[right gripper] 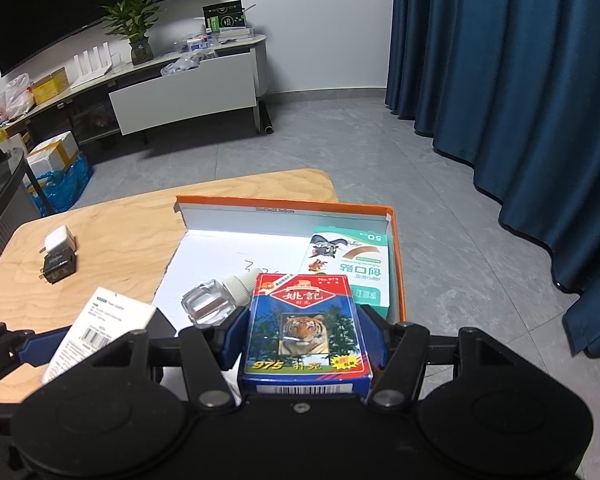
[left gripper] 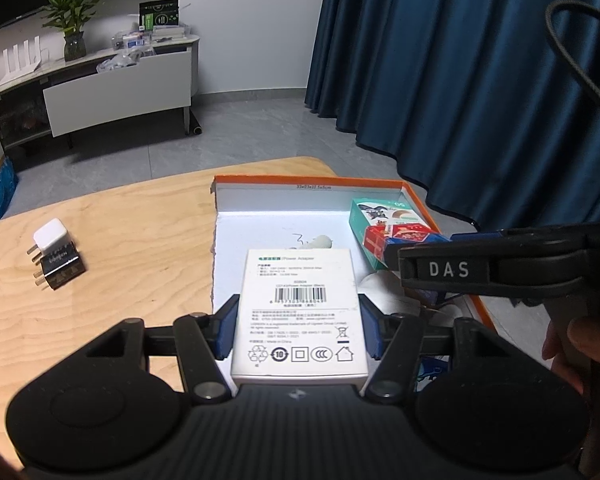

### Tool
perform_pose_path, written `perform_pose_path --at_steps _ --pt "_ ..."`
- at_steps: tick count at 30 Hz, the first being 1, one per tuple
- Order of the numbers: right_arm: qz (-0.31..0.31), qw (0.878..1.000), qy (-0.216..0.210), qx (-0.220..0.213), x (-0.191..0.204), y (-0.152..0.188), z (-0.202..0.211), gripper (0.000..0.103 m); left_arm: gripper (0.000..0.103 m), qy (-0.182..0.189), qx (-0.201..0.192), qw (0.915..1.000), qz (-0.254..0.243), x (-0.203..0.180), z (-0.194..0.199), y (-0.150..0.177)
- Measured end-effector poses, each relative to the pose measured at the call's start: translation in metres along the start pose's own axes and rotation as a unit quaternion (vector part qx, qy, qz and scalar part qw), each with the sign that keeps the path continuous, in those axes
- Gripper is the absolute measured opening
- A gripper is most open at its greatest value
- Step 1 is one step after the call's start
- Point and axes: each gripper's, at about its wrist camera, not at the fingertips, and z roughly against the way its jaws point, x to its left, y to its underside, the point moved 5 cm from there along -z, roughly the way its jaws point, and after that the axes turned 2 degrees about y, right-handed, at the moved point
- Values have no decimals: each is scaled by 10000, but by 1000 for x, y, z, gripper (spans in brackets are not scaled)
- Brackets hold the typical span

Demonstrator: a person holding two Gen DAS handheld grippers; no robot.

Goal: Organize rigid objects
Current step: 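Push the card pack down into the box with right while left holds the adapter box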

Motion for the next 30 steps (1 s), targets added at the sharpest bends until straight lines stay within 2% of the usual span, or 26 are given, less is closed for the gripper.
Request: perform_pose_path --at_steps 30 --pt "101 9999 -17 69 9 -1 -12 71 60 25 41 10000 -21 -1 -3 3"
